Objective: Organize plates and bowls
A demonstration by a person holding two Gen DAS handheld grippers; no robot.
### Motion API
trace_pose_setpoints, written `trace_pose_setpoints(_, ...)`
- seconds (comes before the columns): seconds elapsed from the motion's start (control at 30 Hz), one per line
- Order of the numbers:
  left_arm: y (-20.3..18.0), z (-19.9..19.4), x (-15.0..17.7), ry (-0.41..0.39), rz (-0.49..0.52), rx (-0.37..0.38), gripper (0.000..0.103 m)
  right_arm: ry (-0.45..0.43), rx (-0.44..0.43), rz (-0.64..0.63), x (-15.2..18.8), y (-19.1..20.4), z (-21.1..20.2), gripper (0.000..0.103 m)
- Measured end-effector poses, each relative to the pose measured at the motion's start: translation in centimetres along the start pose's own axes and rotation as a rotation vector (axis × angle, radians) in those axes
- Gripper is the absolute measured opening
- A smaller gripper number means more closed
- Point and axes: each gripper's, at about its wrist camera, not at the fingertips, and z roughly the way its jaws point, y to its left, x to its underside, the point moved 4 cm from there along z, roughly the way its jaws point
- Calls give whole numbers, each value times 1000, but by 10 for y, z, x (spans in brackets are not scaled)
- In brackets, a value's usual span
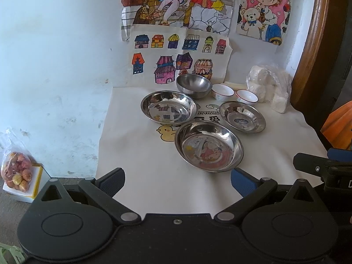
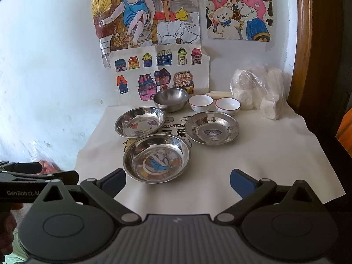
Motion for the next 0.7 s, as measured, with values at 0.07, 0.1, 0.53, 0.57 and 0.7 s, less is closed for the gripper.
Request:
trace_pose_setpoints(0.07,0,0,0,0,-1,0,102,-1,1,0,0,0,0,103)
trace_pose_setpoints(0.1,0,-1,0,-1,-1,0,102,-2,1,-1,0,0,0,103)
trace_pose_setpoints(0.53,1,-2,-1,-5,-1,-15,102,-2,3,-1,1,0,1,103)
trace_pose_setpoints(0.57,1,-2,-1,-6,-1,-15,102,-2,2,-1,1,0,1,103)
trace_pose_setpoints(0.7,1,-2,-2,-4,0,-14,102,-3,2,-1,2,1,1,103)
